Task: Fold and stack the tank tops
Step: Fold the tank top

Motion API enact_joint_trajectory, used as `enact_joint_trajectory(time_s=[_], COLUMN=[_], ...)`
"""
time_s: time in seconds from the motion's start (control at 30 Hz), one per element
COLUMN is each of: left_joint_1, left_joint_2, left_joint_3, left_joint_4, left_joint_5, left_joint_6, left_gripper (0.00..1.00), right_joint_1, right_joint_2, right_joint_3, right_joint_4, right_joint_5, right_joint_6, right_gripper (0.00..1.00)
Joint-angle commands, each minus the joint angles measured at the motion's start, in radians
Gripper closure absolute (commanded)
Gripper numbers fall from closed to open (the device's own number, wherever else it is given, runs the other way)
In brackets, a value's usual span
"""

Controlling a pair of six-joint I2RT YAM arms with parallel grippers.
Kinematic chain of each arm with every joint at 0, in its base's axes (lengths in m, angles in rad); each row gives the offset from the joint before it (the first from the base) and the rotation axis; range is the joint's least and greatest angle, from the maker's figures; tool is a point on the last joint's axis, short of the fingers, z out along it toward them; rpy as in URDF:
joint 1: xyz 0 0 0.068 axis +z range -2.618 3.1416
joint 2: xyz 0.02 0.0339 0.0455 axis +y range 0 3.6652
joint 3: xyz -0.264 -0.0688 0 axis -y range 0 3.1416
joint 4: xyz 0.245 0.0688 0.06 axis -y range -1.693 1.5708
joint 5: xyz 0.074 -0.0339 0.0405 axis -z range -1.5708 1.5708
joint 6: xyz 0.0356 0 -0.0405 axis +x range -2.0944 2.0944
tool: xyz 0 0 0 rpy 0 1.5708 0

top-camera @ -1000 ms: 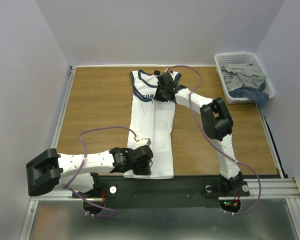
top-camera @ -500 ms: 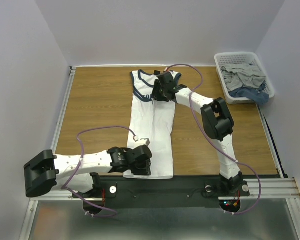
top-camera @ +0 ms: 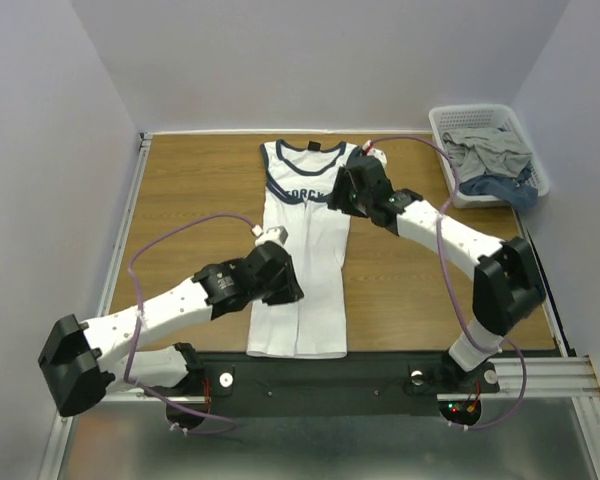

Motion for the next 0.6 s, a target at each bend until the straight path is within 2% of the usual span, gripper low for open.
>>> enact_joint_trajectory(time_s=[0.0, 0.2, 0.23, 0.37, 0.57], left_joint_1=[0.161, 0.290, 0.318, 0.373, 0.415], left_joint_2=[0.134, 0.349, 0.399, 0.551, 0.743], left_joint_3=[0.068, 0.275, 0.311, 0.432, 0.565], left_joint_4=[0.163, 0.273, 0.290, 0.303, 0.336], left_joint_5=[0.065, 0.129, 0.137, 0.143, 0.184], left_joint_6=[0.176, 0.249, 0.252, 0.267, 0.310], left_gripper=[0.66, 0.68, 0.68, 0.70, 0.73], right_joint_1=[0.117, 0.317, 0.337, 0.439, 0.530], right_joint_2=[-0.154, -0.314, -0.337, -0.361, -0.358], right_joint_3=[-0.223, -0.471, -0.516, -0.574, -0.639], right_joint_4=[-0.011, -0.017, -0.017, -0.020, -0.019], right_joint_5=[0.051, 0.070, 0.069, 0.082, 0.085], right_joint_6=[0.046, 0.180, 0.219, 0.281, 0.364], right_gripper=[0.39, 0.48, 0.54, 0.60, 0.69])
